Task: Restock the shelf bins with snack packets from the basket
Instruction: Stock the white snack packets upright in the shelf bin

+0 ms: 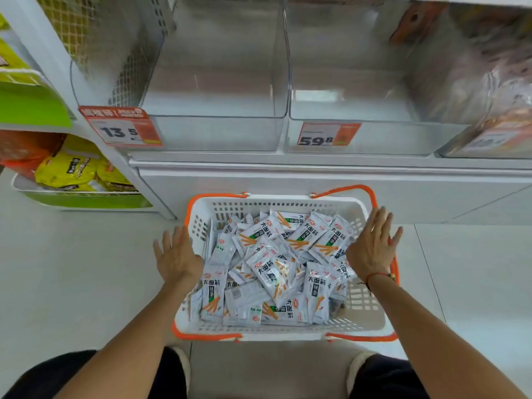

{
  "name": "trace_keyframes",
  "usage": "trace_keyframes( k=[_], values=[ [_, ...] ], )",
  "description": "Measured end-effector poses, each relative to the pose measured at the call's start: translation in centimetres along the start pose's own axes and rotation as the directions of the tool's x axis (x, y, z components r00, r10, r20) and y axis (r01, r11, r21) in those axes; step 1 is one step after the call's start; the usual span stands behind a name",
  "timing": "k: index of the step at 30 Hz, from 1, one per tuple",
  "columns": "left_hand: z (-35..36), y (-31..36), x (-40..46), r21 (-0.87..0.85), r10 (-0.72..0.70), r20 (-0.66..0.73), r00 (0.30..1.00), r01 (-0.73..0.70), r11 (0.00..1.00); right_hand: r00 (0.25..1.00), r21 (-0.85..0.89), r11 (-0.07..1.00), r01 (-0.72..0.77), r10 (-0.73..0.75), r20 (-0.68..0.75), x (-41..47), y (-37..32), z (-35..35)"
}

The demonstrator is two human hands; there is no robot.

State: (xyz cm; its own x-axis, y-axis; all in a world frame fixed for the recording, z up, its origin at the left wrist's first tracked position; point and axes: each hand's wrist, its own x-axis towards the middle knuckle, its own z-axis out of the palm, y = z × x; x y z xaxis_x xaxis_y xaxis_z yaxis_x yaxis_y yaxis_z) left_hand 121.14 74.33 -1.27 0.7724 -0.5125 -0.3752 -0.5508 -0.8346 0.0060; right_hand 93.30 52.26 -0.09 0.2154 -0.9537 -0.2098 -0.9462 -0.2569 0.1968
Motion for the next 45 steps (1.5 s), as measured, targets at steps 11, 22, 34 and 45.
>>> trace_keyframes(
  k=[11,22,34,45],
  values=[
    [4.5,6.7,3.9,-0.416,0.226,0.039,0.973,-0.190,0.889,0.917,0.123,0.912,0.392,-0.398,0.028,1.5,-6.2,5.8],
    [6.6,8.5,5.8,-0.446,0.392,0.117,0.912,-0.304,0.841,0.783,0.425,0.755,0.499,-0.603,0.152,0.8,-10.6,7.4],
    [6.7,9.0,8.1,-0.444,0.378,0.095,0.921,-0.301,0.844,0.912,0.852,0.523,-0.002,-0.350,0.216,4.2,-15.6,6.8],
    [5.1,5.4,7.1,-0.791,0.187,0.046,0.981,-0.078,0.607,0.675,0.583,0.702,0.410,-0.663,0.324,1.5,-14.9,4.5]
  ],
)
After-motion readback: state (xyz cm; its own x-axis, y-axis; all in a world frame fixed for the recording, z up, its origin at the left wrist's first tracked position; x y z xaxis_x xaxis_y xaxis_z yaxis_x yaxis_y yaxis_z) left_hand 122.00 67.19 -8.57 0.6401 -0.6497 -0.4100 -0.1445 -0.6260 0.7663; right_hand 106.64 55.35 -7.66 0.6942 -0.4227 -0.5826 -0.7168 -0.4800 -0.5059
